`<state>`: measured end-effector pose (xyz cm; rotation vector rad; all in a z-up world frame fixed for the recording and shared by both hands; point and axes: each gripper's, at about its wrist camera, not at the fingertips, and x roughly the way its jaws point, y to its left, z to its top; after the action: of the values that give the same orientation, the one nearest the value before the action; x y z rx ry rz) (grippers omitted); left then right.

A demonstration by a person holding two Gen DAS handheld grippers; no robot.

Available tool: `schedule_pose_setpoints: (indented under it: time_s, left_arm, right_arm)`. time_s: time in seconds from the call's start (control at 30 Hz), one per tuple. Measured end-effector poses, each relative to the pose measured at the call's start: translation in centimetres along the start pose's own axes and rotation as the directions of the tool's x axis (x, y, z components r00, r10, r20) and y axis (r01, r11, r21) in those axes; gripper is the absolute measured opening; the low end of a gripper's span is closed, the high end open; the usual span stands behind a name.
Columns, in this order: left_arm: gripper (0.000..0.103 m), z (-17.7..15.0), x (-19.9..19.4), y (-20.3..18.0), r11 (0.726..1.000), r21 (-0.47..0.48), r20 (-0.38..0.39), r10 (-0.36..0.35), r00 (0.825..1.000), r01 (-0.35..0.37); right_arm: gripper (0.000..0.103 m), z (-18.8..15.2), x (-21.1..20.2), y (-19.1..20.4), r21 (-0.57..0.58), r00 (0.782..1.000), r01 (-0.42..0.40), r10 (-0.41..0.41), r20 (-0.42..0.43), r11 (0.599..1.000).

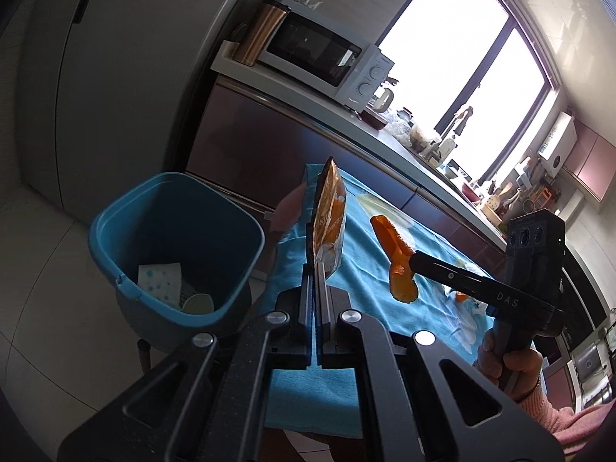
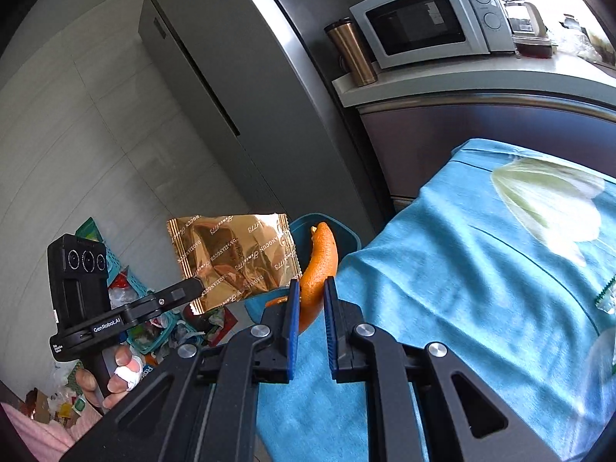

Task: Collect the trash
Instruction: 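Carry the gold wrapper and orange peel to the teal bin and release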

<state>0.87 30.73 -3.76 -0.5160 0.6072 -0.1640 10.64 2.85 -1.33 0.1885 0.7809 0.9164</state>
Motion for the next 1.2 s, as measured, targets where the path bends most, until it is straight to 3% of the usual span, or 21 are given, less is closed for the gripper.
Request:
schedule_pose_setpoints:
  time_s: [0.6, 0.97, 1.2]
  left_arm:
    - [0.001, 0.9, 2.1, 5.1, 0.99, -0.073, -0.021, 0.117, 0.993, -0.118]
    - [0.001, 0.8, 5.7, 7.3, 0.977, -0.104, -0.08, 0.176, 0.981, -0.184]
    - [0.002, 0.6, 8.7, 8.9, 0.972, -0.132, -0.143, 0.173, 0.974, -0.192]
  right_arm:
    - [0.011, 2.5, 8.4, 1.4, -0.035, 0.995, -0.01, 0.007, -0.098, 0.999]
    - [0.011, 3.1, 14.2, 1.6, -0.034, 0.979, 0.042, -0.048, -0.196, 0.999]
    - [0.012, 3.2, 16.5, 1.2, -0.026, 0.966, 0.076, -0.08, -0.244, 0.997]
